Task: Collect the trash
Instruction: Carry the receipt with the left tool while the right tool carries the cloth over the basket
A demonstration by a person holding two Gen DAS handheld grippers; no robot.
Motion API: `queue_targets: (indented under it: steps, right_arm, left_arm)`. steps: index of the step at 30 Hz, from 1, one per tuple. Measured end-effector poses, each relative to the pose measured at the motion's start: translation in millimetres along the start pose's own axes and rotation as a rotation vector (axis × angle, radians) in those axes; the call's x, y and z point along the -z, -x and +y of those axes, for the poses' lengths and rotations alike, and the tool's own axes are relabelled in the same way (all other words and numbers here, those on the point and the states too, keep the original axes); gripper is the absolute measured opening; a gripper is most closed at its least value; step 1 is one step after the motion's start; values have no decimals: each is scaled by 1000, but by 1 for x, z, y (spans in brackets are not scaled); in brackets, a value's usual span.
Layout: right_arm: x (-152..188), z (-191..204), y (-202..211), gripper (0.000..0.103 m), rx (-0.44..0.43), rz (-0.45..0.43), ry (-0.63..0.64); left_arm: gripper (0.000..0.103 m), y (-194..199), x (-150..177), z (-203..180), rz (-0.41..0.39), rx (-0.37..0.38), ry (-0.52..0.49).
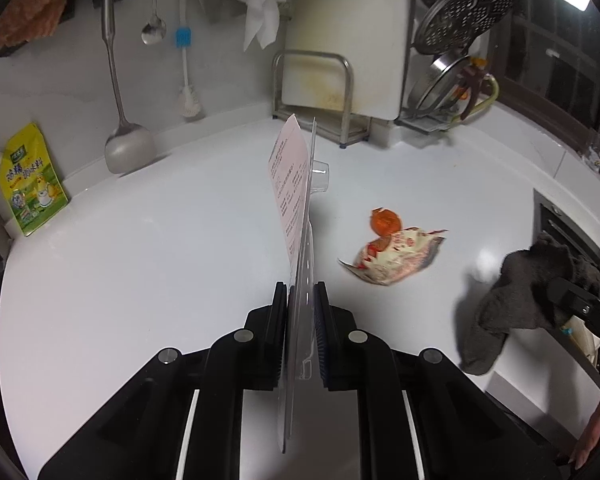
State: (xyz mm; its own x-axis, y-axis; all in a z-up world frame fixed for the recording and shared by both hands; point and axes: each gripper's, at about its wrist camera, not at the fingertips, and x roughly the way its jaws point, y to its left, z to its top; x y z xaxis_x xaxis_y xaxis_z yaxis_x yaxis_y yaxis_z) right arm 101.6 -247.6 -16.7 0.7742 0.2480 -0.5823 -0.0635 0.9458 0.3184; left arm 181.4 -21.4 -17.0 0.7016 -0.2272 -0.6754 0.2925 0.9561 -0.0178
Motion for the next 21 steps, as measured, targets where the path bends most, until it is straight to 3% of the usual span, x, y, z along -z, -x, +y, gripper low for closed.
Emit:
queue_targets:
  steps: [12, 21]
  right_arm:
    - [33, 29, 70, 15, -12, -55, 35]
    - [73, 32, 104, 15, -5, -53, 34]
  left_arm:
    - [14, 83, 45, -28, -71, -3, -12]
    - [14, 117, 95, -50, -60, 39, -5]
